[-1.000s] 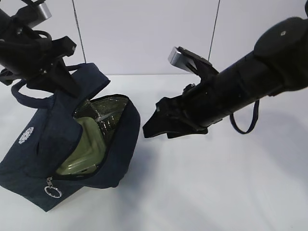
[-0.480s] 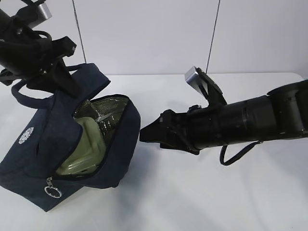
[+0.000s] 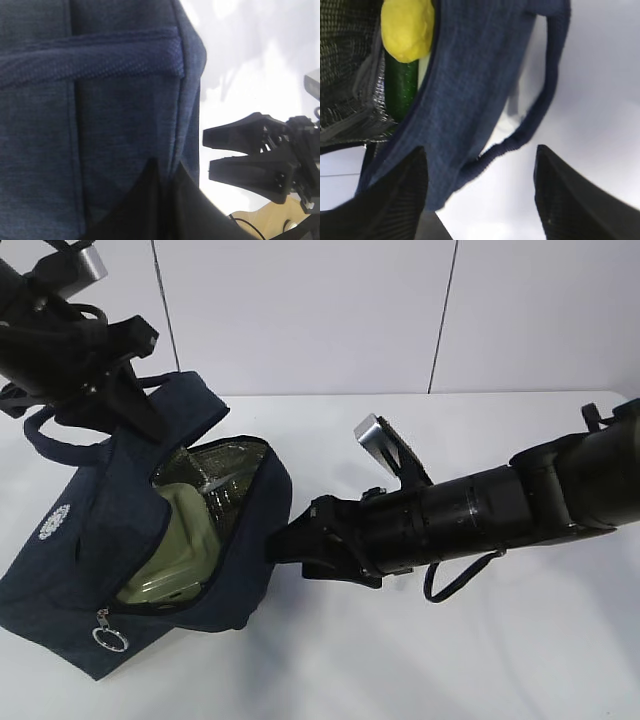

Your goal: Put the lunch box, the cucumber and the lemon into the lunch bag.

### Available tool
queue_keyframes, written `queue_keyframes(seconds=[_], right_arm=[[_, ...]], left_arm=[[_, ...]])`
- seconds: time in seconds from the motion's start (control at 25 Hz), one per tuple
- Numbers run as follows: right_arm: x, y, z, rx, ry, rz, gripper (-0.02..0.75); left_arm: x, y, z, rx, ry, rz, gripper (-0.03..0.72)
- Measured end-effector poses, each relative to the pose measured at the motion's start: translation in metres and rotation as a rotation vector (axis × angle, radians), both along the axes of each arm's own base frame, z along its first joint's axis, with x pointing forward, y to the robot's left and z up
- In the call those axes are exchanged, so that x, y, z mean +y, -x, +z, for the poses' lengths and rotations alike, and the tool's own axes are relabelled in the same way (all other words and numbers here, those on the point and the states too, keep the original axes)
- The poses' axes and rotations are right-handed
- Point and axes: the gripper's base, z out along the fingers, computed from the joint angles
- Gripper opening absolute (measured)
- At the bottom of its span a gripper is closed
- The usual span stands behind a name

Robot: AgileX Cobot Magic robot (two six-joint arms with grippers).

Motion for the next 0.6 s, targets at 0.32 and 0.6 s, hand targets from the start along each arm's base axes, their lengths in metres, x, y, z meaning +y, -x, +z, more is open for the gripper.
queue_keyframes(seconds=[0.32, 0.6], right_arm=[[0.006, -0.010, -0.002, -0.007, -0.029, 0.018, 0.480], [0.014, -0.020, -0.009, 0.003, -0.068, 0.047, 0.396]], left_arm=[[0.000, 0.000, 0.000, 0.000, 0.000, 0.000, -0.001], [0.000, 0.000, 0.000, 0.002, 0.000, -0.001, -0.001]])
